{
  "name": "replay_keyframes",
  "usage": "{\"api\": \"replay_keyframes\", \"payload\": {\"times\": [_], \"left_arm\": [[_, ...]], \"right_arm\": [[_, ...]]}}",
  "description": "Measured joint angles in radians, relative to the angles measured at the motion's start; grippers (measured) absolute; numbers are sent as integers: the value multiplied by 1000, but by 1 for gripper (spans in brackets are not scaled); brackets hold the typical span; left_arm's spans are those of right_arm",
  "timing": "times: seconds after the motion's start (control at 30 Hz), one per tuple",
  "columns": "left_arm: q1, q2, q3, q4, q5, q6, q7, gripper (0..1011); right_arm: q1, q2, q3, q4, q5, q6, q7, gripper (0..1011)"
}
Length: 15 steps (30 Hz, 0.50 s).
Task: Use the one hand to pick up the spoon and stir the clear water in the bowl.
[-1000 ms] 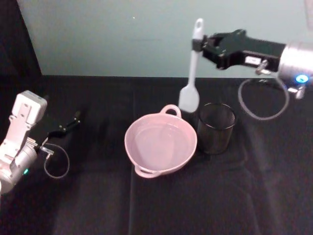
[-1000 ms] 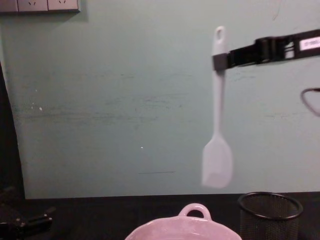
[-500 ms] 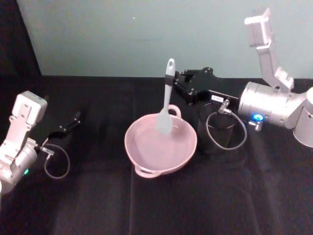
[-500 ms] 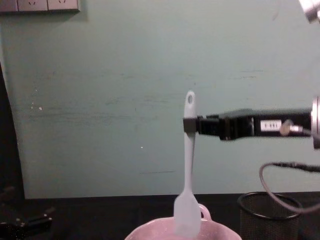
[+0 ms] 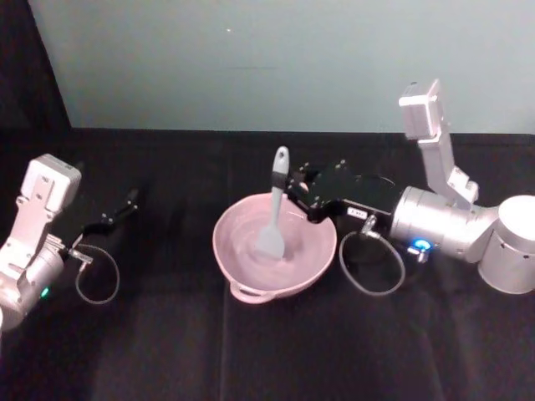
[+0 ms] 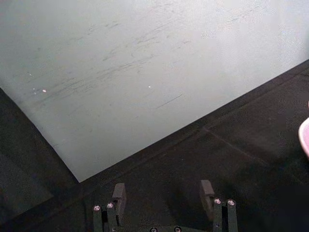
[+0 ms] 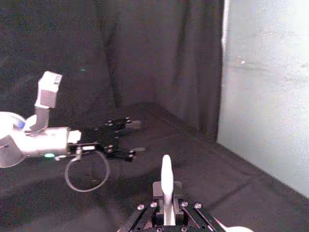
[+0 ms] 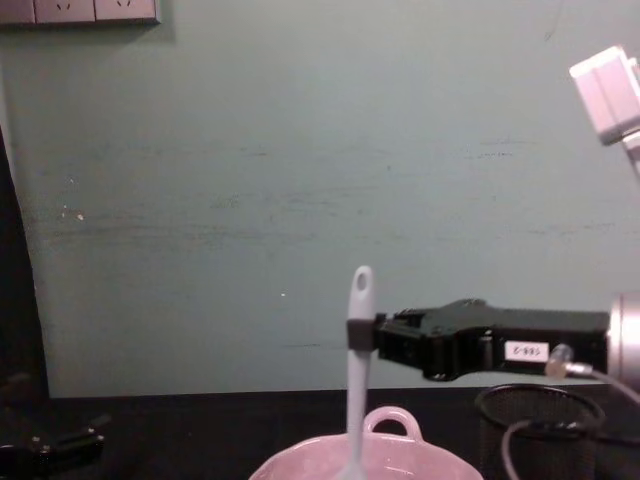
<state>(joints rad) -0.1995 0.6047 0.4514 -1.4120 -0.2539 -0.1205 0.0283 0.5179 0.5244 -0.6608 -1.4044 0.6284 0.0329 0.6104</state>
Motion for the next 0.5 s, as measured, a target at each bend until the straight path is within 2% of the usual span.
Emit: {"api": "replay_keyframes", "payload": {"times": [0.17, 0.23, 0.37, 0.47, 0.5], "left_arm": [[0, 0, 0, 0, 0, 0, 0, 1011], [0, 0, 0, 0, 0, 0, 0, 1011], [0, 0, 0, 0, 0, 0, 0, 1011], [0, 0, 0, 0, 0, 0, 0, 1011], [0, 0, 0, 0, 0, 0, 0, 1011]], "right_arm": [[-3, -32, -8, 16, -5, 3, 11, 110], [-2, -61, -9, 40, -20, -17, 10, 110], [4, -92, -10, 67, -45, -47, -6, 110], [14, -131, -7, 113, -88, -94, -43, 110], [14, -131, -7, 113, -88, -94, -43, 110]]}}
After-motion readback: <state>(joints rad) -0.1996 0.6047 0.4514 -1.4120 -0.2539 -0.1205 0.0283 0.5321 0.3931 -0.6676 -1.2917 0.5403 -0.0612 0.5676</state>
